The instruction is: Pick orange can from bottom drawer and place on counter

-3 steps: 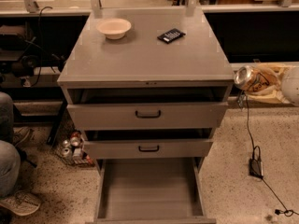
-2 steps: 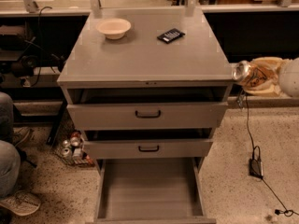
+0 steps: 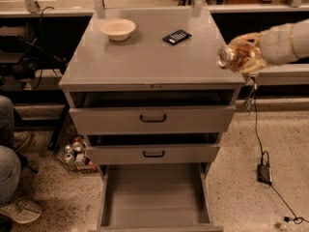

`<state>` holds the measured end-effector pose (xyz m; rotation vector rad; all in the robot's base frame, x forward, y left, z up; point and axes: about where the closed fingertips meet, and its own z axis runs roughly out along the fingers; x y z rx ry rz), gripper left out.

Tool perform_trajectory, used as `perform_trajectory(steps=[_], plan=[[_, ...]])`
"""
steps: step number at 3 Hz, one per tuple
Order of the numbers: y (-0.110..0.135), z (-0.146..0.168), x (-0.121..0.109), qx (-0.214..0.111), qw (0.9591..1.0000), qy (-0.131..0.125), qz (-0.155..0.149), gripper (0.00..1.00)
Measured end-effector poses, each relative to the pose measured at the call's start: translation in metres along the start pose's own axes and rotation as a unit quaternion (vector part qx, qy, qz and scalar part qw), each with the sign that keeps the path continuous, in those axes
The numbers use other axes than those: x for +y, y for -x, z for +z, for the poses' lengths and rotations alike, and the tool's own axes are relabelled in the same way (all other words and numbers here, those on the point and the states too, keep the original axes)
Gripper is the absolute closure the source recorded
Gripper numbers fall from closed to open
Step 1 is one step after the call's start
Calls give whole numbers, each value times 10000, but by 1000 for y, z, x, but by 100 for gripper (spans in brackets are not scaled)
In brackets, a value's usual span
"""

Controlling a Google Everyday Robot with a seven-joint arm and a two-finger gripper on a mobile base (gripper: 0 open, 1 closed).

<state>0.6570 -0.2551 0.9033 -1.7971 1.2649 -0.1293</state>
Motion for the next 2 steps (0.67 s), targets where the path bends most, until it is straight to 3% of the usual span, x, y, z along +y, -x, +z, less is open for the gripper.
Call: perform_trajectory(steps=[1, 2], plan=[[17, 29, -38, 83, 9967, 386, -716, 100], [32, 64, -68, 305, 9892, 708, -1245, 100]])
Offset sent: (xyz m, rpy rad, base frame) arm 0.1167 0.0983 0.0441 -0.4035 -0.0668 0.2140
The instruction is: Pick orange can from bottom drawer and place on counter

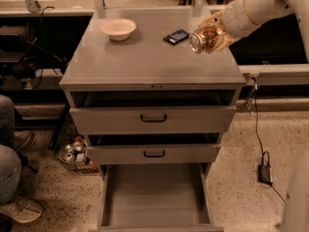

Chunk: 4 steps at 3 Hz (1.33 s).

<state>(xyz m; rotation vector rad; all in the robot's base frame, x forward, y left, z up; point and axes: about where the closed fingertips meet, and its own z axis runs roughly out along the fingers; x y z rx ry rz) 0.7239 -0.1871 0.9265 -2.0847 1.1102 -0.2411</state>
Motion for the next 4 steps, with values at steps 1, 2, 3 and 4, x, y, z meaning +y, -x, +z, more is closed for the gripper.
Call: perform_trajectory(steps=[1, 2, 3, 4], plan=[[7, 41, -22, 351, 9971, 501, -460, 97], [12, 63, -26, 497, 9932, 798, -685, 75], [22, 83, -24, 485, 9894, 1073, -855, 51], [33, 99, -19, 413, 9859, 1289, -980, 28]])
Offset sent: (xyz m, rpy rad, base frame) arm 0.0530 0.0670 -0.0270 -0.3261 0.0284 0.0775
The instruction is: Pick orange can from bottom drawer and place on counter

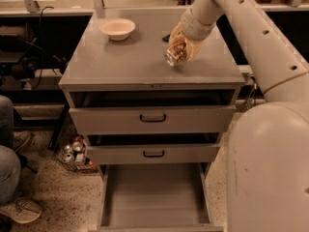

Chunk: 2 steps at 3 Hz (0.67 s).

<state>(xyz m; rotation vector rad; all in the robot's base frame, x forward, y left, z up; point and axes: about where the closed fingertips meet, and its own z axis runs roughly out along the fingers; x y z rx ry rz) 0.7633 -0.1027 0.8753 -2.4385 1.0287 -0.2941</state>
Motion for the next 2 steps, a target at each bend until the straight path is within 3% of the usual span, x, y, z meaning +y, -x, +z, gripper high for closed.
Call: perform_trajectory(steps=[1, 2], plan=[[11, 13, 1, -85, 9998, 167, -114, 0], [13, 16, 2, -106, 9997, 198, -131, 0]])
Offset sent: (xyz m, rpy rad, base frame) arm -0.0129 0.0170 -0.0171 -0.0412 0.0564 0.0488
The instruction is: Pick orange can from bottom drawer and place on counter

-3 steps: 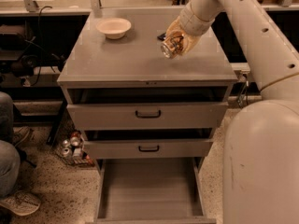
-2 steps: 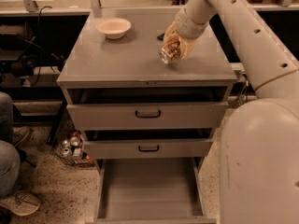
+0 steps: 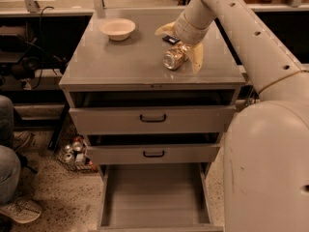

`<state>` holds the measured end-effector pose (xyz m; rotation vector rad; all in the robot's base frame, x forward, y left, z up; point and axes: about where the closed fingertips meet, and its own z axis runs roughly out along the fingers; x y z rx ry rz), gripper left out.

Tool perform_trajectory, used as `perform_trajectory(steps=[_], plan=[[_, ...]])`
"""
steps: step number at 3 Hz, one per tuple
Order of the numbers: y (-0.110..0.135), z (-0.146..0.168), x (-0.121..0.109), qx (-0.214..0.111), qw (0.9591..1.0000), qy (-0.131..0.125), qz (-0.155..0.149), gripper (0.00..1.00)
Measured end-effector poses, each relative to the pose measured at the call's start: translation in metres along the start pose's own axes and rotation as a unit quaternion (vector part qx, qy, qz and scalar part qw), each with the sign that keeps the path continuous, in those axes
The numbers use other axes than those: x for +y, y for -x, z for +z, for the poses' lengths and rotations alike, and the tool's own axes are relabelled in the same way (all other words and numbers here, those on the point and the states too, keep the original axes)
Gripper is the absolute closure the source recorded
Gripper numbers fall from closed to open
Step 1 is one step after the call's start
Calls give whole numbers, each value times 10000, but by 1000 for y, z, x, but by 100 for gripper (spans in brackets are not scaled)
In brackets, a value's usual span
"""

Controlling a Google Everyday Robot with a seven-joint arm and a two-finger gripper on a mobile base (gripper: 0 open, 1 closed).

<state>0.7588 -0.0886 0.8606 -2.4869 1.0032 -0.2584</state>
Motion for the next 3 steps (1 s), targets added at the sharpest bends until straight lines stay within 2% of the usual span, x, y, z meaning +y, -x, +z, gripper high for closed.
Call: perform_trajectory(steps=[1, 2, 3], plan=[[-15, -5, 8, -62, 9994, -69, 346, 0], [-45, -35, 12, -54, 9946, -496, 915, 0], [-91, -85, 29, 174, 9765, -1168, 1801, 0]])
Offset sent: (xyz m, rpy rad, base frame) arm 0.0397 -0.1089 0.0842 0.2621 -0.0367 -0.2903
